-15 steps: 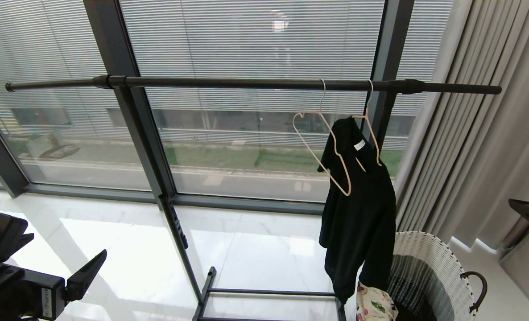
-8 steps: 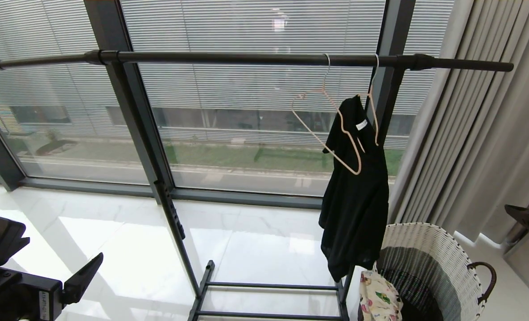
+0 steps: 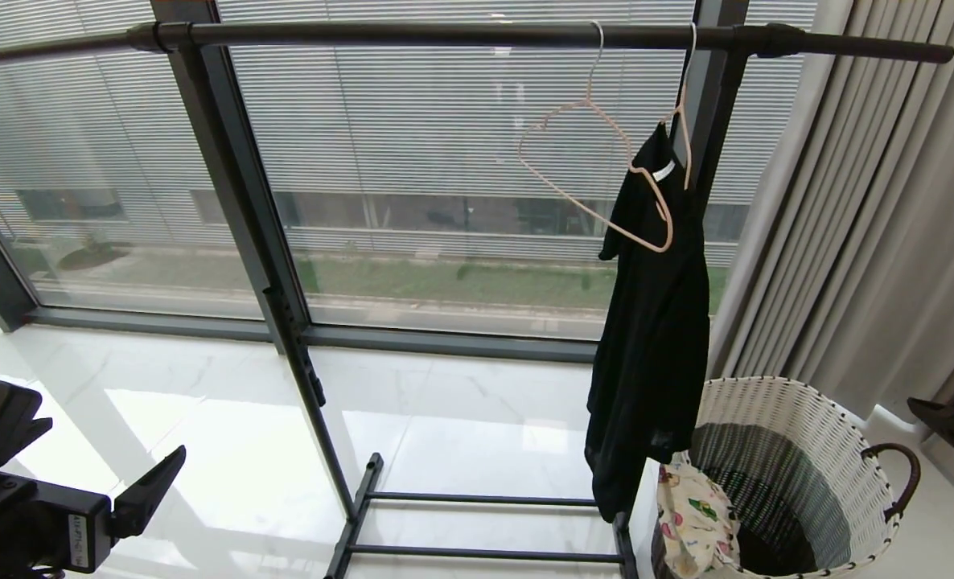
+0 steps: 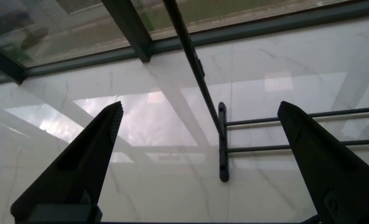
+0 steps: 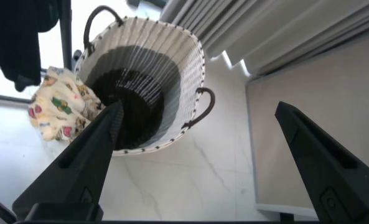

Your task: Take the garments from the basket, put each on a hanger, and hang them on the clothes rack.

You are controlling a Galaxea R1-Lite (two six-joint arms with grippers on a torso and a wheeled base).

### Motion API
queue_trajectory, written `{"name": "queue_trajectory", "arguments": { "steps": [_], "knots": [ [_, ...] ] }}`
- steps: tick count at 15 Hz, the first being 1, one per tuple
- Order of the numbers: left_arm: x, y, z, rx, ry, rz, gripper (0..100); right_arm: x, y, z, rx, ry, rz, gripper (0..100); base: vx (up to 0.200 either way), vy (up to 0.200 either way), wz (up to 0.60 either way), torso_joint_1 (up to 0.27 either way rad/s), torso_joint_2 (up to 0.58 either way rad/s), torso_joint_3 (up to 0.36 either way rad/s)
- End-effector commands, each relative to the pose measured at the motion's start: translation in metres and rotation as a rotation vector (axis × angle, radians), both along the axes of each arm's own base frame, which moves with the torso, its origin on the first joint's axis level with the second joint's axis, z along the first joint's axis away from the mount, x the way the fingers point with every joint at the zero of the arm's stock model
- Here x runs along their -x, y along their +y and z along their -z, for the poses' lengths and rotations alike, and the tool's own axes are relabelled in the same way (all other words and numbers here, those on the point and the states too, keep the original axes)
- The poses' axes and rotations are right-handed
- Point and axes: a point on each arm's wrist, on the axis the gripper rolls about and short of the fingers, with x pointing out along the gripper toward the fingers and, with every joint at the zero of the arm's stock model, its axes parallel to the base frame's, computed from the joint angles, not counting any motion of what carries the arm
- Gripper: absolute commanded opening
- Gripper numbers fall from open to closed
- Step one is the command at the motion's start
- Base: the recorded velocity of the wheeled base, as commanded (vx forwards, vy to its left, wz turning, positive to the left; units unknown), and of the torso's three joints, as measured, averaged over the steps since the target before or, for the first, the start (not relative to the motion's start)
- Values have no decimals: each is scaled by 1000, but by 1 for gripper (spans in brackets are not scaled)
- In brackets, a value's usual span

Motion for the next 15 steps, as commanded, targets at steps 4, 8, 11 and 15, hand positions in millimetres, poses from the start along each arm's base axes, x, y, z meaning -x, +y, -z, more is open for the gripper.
{"name": "queue_trajectory", "arguments": {
  "steps": [4,8,11,15],
  "knots": [
    [0,0,0,-2,3,1,100,1,0,5,28,8,-12,100,0,0,0,-166,471,295],
    [0,0,1,-2,7,3,100,2,0,9,35,23,-17,100,0,0,0,-134,453,317],
    [-1,0,2,-4,11,3,100,2,0,17,60,28,-30,100,0,0,0,-49,204,131],
    [-4,-1,4,-7,29,5,100,3,1,33,115,29,-98,100,100,0,0,-8,20,20]
  ]
}}
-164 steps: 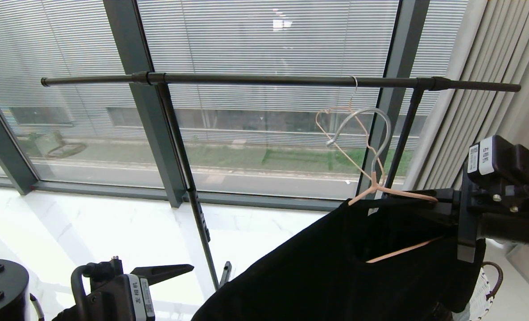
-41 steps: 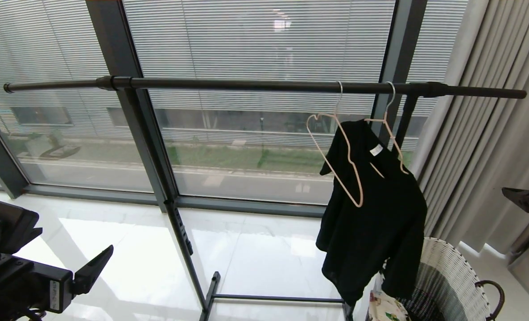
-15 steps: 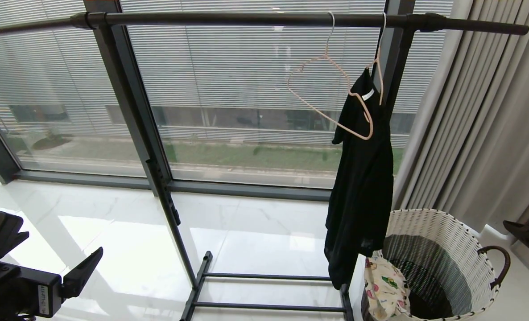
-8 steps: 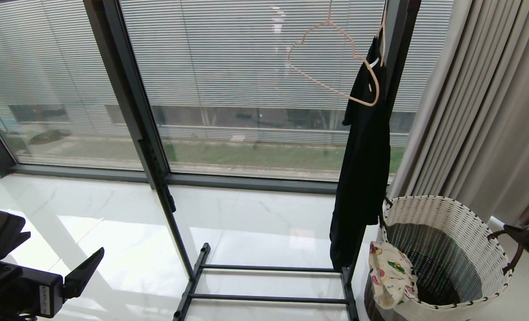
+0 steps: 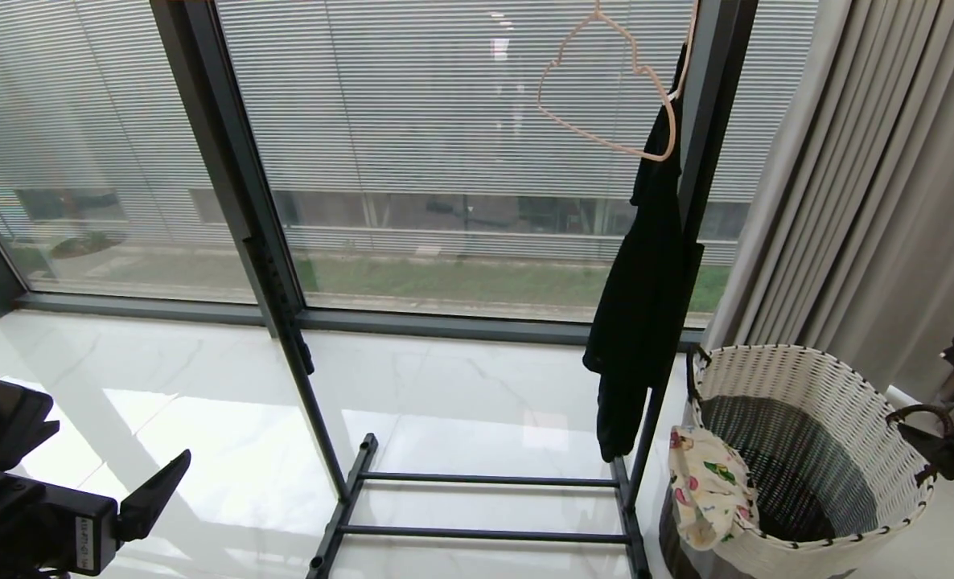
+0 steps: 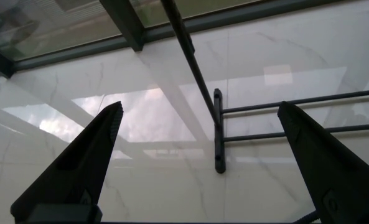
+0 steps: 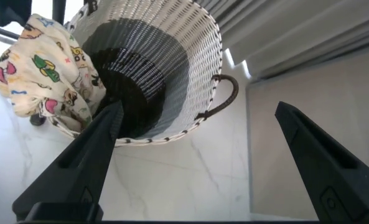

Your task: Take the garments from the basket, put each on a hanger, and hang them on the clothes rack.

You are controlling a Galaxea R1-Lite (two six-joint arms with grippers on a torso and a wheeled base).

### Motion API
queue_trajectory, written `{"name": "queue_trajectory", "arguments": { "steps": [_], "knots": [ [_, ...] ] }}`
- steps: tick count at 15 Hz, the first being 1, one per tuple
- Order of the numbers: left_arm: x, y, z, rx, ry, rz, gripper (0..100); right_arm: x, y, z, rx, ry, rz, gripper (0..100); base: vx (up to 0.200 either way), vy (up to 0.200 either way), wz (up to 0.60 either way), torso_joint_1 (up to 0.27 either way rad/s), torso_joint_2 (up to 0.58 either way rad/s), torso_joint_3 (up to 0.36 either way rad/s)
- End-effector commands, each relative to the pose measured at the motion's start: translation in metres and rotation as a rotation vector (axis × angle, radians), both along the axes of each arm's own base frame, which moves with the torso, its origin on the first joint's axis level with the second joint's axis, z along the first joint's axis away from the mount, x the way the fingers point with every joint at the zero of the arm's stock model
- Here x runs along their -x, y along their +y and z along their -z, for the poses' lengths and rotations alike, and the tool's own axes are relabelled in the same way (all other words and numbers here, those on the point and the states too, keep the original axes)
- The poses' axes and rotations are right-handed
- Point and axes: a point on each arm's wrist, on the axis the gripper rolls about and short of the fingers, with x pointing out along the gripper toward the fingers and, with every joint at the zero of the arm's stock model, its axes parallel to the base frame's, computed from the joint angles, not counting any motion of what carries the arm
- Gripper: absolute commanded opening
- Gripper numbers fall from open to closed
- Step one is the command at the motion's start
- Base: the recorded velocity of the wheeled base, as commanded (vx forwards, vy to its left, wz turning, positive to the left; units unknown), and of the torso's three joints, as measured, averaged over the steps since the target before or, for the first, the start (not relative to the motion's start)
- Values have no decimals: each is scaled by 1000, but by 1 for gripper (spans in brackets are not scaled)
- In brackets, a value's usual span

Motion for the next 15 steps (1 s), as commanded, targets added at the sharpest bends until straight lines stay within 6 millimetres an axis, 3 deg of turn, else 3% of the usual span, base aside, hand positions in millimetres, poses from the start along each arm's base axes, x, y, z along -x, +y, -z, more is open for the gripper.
{"name": "queue_trajectory", "arguments": {
  "steps": [1,4,7,12,15],
  "knots": [
    [-3,-1,1,-2,11,3,100,0,1,10,-13,30,-55,100,200,0,0,-12,2,12],
    [-3,-1,0,-1,10,5,100,-2,4,23,-7,99,-143,100,200,0,0,4,9,7],
    [-3,-1,0,0,10,8,100,-20,12,45,-15,229,-207,100,200,0,0,5,5,2],
    [-4,-1,-4,4,-7,7,100,-70,49,108,-79,405,-244,100,0,0,0,0,0,0],
    [-5,-1,-8,5,-22,3,100,-88,59,142,-77,476,-233,100,0,0,0,0,0,0]
  ]
}}
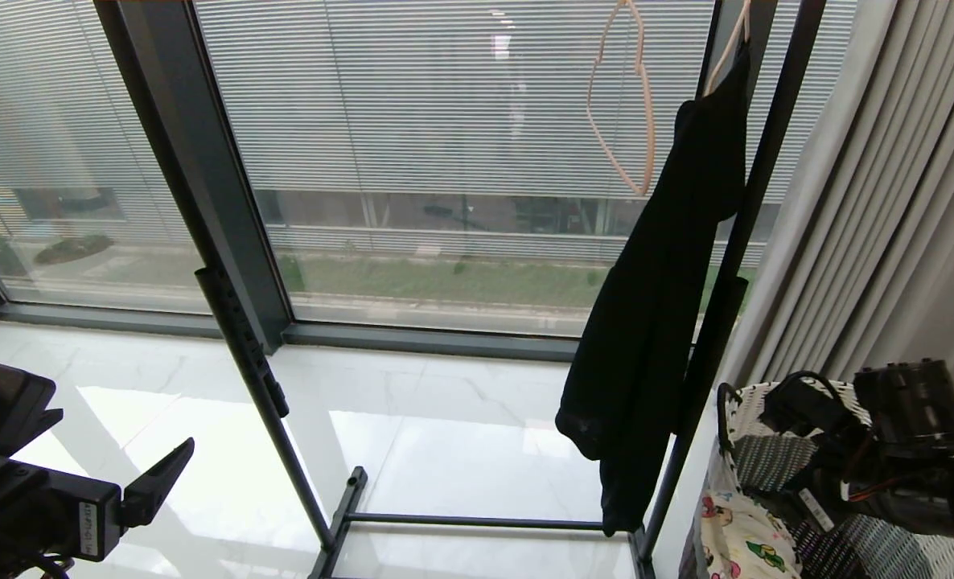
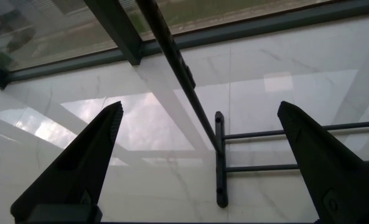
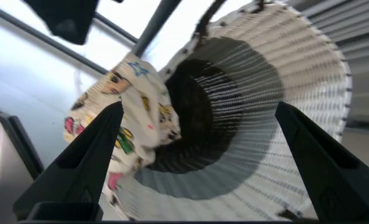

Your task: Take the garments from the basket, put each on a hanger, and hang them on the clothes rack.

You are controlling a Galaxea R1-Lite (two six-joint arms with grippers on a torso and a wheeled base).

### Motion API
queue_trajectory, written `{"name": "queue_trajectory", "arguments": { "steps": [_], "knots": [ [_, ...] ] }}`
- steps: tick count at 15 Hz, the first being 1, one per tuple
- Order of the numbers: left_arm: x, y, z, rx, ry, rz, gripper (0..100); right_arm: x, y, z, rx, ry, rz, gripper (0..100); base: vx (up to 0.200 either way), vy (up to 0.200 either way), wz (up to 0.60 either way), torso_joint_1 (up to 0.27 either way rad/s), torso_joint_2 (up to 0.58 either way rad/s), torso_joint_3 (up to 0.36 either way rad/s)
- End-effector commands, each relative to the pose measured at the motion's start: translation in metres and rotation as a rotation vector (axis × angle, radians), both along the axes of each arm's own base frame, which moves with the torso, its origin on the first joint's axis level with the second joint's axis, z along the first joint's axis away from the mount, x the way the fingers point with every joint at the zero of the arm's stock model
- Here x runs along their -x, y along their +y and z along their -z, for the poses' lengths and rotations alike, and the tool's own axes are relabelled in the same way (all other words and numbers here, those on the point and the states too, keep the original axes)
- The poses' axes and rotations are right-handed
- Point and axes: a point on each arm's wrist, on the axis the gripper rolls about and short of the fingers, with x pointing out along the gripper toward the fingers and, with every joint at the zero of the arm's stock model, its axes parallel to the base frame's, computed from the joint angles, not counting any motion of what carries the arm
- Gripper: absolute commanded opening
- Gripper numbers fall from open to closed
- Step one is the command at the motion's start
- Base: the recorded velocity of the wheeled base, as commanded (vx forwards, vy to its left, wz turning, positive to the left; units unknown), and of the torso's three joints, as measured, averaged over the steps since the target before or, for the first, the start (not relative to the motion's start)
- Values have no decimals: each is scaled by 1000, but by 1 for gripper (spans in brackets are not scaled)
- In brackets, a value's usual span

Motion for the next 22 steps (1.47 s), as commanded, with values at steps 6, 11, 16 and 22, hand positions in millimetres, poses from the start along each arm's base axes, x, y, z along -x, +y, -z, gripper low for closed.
{"name": "queue_trajectory", "arguments": {
  "steps": [6,11,16,22],
  "knots": [
    [0,0,-1,0,-2,-6,100,-24,14,60,43,156,-9,100,0,0,0,0,0,0],
    [1,1,-1,0,-6,-8,100,-38,19,78,53,148,2,100,0,0,0,0,0,0],
    [1,1,1,-1,0,-8,100,-59,25,86,60,129,35,100,0,0,0,0,0,0],
    [1,1,0,0,-3,-6,100,-61,35,84,89,100,36,100,0,0,0,0,0,0]
  ]
}}
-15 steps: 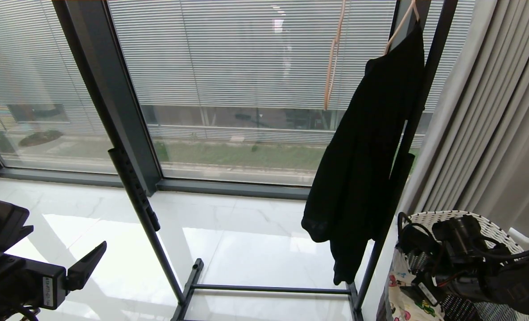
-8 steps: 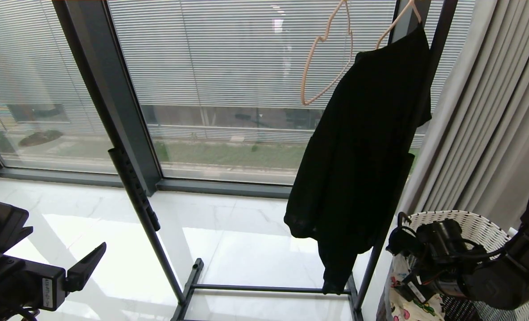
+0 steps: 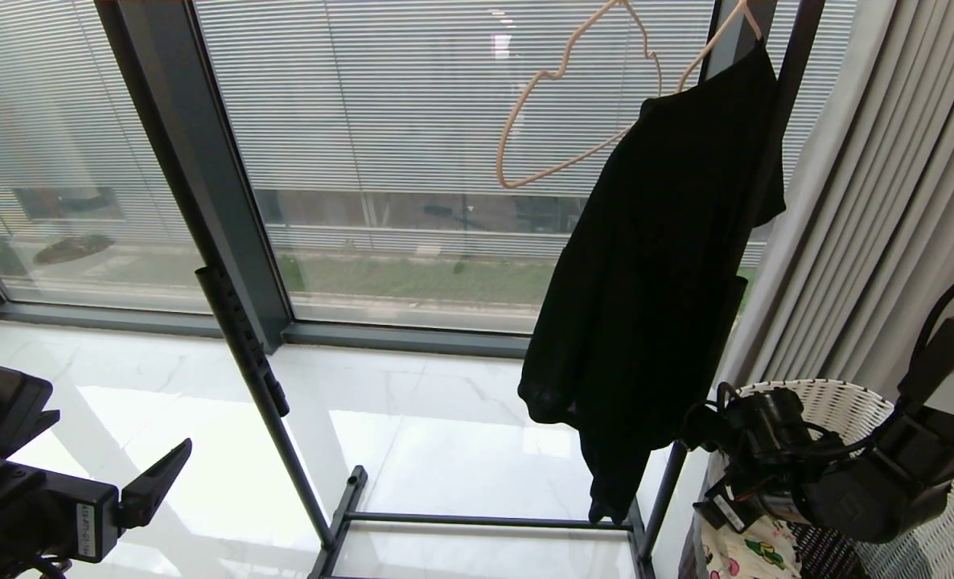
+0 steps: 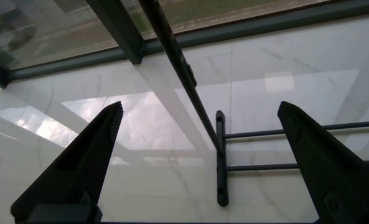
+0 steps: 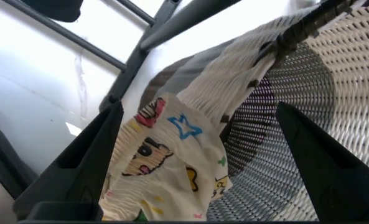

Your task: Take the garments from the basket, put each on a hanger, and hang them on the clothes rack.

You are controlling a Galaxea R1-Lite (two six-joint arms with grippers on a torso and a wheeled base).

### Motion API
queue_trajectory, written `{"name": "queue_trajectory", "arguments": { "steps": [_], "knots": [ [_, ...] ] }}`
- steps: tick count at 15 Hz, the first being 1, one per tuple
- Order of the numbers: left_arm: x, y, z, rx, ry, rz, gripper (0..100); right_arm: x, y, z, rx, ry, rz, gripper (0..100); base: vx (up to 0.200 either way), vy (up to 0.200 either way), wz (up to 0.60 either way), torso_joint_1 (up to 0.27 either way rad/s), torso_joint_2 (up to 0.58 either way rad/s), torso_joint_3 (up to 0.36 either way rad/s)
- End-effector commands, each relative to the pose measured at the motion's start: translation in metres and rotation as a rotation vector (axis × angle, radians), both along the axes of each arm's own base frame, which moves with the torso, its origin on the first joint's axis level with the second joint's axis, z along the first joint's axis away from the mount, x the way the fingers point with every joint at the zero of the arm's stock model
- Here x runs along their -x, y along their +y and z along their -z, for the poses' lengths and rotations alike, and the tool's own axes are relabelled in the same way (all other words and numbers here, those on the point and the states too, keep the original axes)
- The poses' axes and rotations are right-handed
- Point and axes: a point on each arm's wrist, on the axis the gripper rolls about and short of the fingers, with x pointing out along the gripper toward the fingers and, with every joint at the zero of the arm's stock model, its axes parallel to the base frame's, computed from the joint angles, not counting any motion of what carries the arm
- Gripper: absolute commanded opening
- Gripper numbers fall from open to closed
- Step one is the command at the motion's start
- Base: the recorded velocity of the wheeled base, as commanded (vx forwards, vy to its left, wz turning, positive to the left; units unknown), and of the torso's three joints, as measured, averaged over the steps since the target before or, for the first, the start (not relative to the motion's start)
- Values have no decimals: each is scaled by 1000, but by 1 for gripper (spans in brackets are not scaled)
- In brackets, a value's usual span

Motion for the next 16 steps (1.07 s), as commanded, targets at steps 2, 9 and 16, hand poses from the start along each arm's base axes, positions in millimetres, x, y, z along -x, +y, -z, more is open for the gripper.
{"name": "queue_trajectory", "arguments": {
  "steps": [2,9,16],
  "knots": [
    [1,0,-1,0,-5,0,100,1,-1,-4,13,-15,15,100,0,0,0,0,0,0],
    [1,0,-2,0,-13,1,100,26,-11,-4,64,24,36,100,0,0,0,0,0,0],
    [2,0,-2,2,-16,0,100,42,-20,-23,88,90,48,100,0,0,0,0,0,0]
  ]
}}
